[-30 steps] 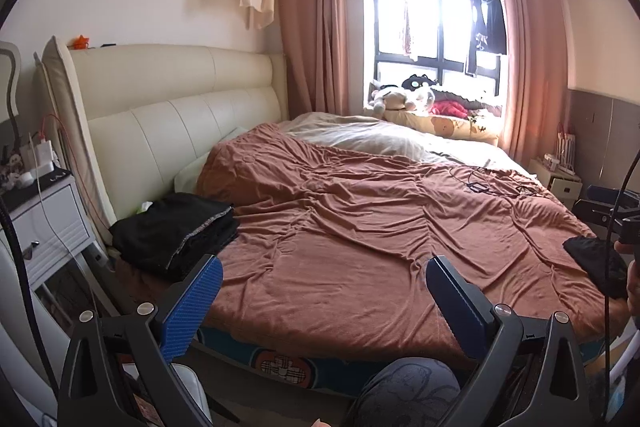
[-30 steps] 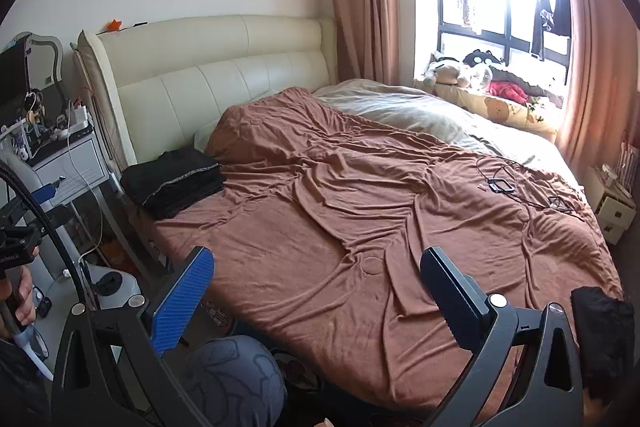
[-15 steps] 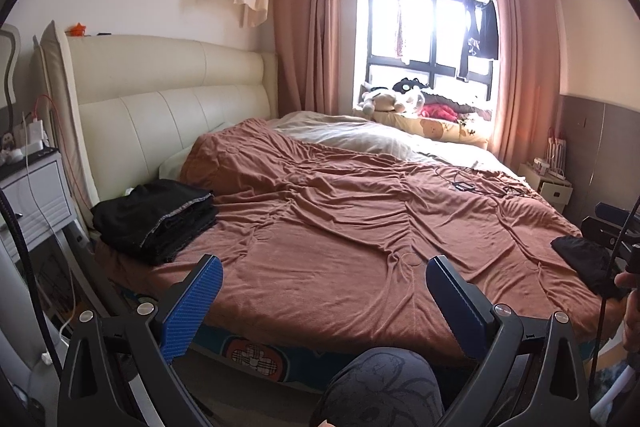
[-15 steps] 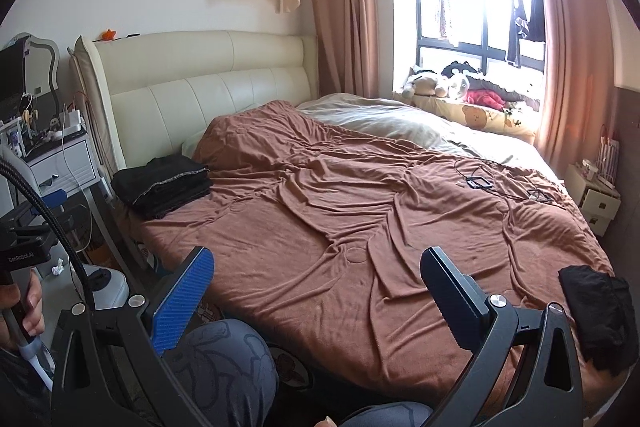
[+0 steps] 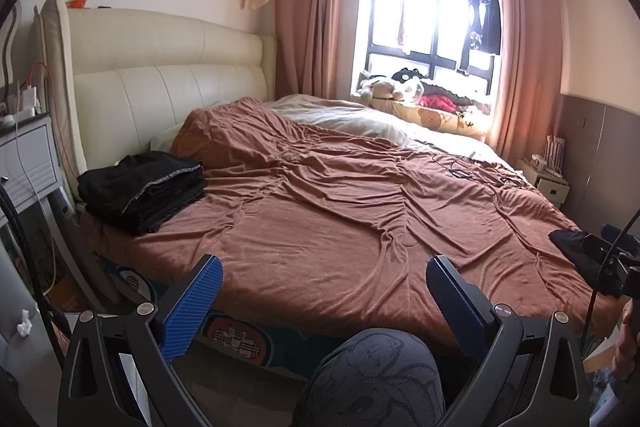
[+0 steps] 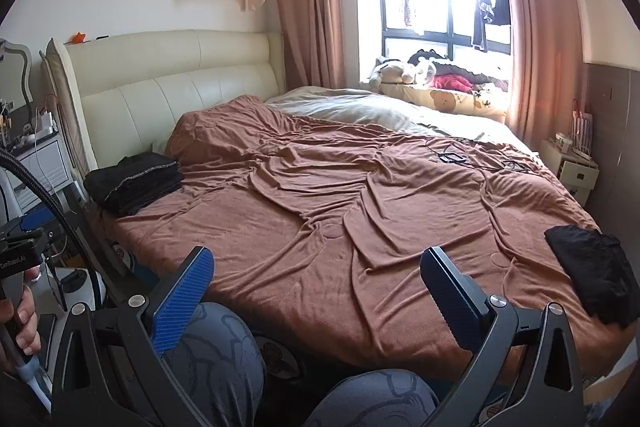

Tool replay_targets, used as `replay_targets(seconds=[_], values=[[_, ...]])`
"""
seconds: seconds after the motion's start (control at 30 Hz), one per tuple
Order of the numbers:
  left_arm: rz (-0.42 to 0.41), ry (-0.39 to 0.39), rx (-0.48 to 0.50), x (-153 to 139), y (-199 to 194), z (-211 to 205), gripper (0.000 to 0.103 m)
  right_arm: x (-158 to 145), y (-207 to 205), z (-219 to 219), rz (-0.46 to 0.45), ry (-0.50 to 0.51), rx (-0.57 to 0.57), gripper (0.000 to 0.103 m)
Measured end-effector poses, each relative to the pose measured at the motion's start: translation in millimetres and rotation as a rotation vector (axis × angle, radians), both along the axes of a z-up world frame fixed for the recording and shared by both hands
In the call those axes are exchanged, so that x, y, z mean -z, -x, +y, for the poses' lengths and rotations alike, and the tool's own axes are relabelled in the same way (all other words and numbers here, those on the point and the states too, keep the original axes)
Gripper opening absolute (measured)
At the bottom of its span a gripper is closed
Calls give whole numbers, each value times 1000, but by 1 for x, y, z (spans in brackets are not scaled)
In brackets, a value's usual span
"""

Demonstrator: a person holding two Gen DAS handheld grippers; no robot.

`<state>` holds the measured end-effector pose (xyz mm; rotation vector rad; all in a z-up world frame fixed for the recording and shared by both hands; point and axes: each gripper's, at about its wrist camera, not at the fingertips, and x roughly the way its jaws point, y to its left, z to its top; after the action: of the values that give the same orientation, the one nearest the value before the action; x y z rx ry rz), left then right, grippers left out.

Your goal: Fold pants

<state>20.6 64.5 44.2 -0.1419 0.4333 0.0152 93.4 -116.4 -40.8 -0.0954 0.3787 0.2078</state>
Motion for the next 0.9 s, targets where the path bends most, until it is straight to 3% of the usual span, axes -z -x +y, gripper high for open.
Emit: replay_targets(seconds=[0.4, 0.9], values=[[11, 9, 3, 19, -7, 2, 103, 16, -8, 3, 7, -19, 27, 103], [11, 19, -4, 22, -7, 6, 103, 19, -10, -1, 19, -35, 27, 103]])
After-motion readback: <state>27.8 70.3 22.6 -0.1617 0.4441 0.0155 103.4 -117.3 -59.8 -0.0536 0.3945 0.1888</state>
